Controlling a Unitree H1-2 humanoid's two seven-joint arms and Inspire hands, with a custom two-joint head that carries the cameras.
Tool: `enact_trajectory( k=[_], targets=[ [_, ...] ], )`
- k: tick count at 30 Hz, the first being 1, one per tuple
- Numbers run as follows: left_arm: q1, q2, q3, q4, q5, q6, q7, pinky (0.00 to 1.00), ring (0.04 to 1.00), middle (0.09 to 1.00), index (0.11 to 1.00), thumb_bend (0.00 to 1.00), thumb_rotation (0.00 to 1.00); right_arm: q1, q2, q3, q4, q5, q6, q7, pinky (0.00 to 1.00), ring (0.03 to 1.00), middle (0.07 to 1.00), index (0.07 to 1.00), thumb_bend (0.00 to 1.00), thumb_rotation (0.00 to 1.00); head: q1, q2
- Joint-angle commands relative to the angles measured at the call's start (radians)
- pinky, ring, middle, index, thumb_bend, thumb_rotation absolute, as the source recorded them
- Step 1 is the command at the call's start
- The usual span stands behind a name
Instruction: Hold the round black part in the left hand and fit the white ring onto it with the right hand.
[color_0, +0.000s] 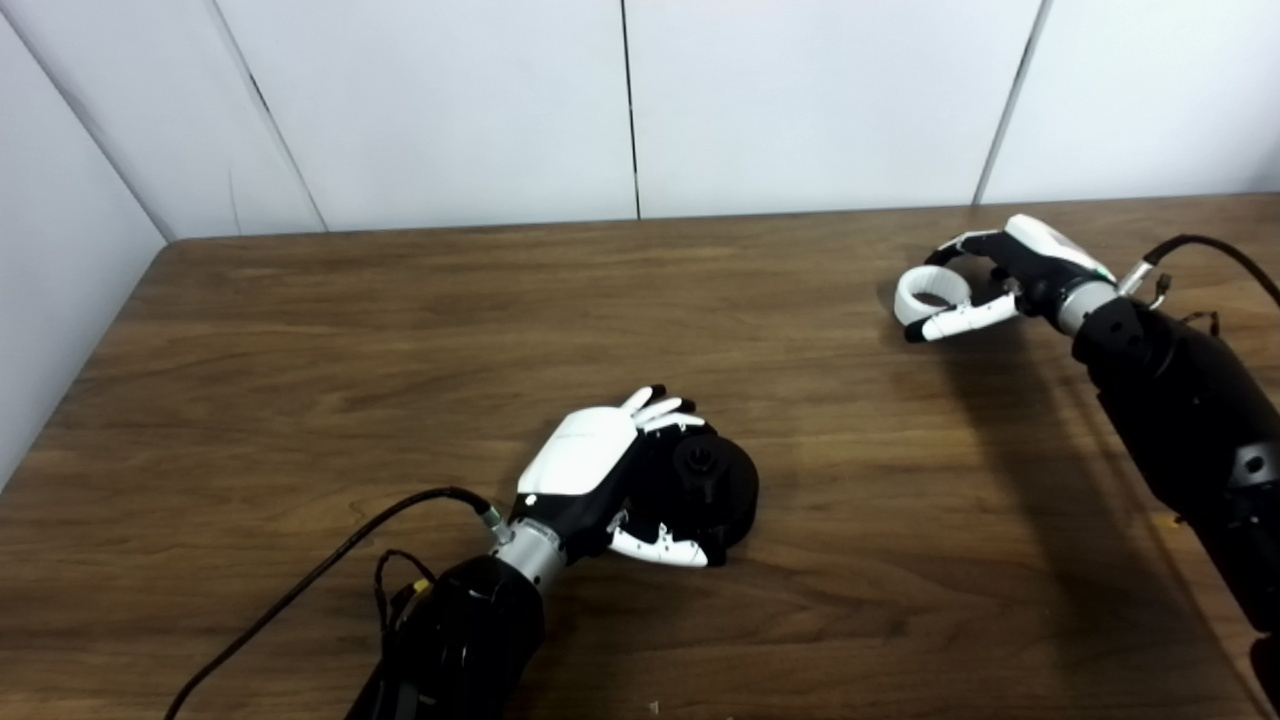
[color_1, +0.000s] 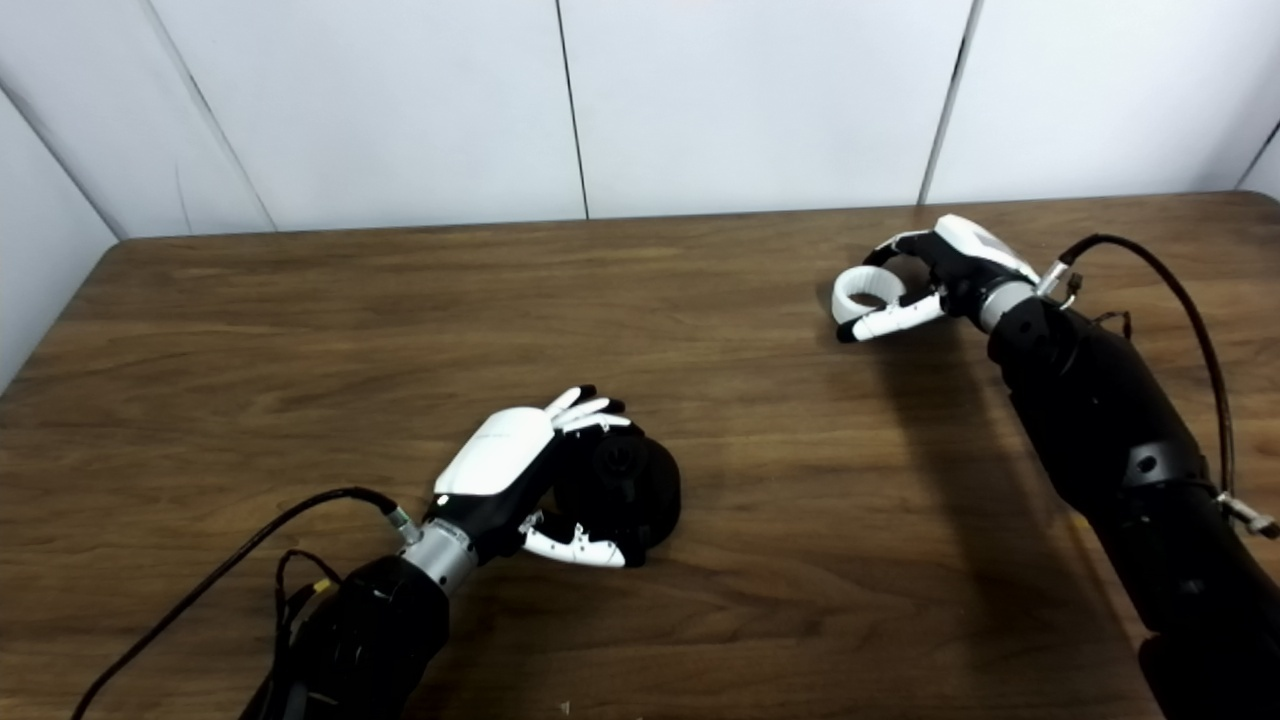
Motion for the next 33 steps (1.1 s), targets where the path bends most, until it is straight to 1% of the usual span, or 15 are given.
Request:
enact_trajectory(
  k=[1,4,10,15,18,27,33],
  targets=[
    [-0.009,0.01,0.006,-0.009,-0.014,-0.001,-0.016,0.86,0.998,0.925,0.783,0.89,0.36,-0.031,-0.011,-0.012,0.005,0.006,-0.017,-0.02,0.84,0.967,0.928,0.772,0.92,0.4,0.001,0.0],
    [-0.01,0.01,0.009,-0.013,-0.019,0.004,-0.022,0.86,1.0,0.925,0.784,0.89,0.35,-0.028,-0.01,-0.014,0.006,0.009,-0.028,-0.03,0.82,0.955,0.922,0.765,0.91,0.4,0.001,0.0],
    [-0.011,0.012,0.012,-0.017,-0.027,0.007,-0.028,0.86,1.0,0.928,0.784,0.89,0.35,-0.02,0.001,-0.031,0.002,0.026,-0.057,-0.072,0.81,0.926,0.896,0.702,0.84,0.29,0.001,0.0],
    [-0.01,0.007,0.018,-0.018,-0.031,0.009,-0.032,0.87,1.0,0.93,0.782,0.89,0.34,-0.017,0.006,-0.041,0.009,0.037,-0.076,-0.095,0.81,0.919,0.884,0.674,0.82,0.22,0.0,0.0],
    [-0.01,0.007,0.019,-0.015,-0.032,-0.004,-0.022,0.85,0.998,0.926,0.771,0.89,0.33,-0.015,0.008,-0.043,0.012,0.042,-0.085,-0.112,0.8,0.912,0.874,0.659,0.82,0.19,0.0,0.001],
    [-0.009,0.006,0.021,-0.022,-0.031,0.001,-0.026,0.85,1.0,0.935,0.778,0.88,0.33,-0.01,0.007,-0.035,0.021,0.031,-0.109,-0.136,0.79,0.905,0.864,0.65,0.83,0.18,0.0,0.0],
    [-0.007,0.005,0.022,-0.029,-0.029,0.008,-0.031,0.86,1.0,0.934,0.777,0.88,0.33,-0.005,0.015,-0.036,0.036,0.026,-0.13,-0.168,0.79,0.897,0.856,0.643,0.84,0.19,0.001,-0.002]
  ],
)
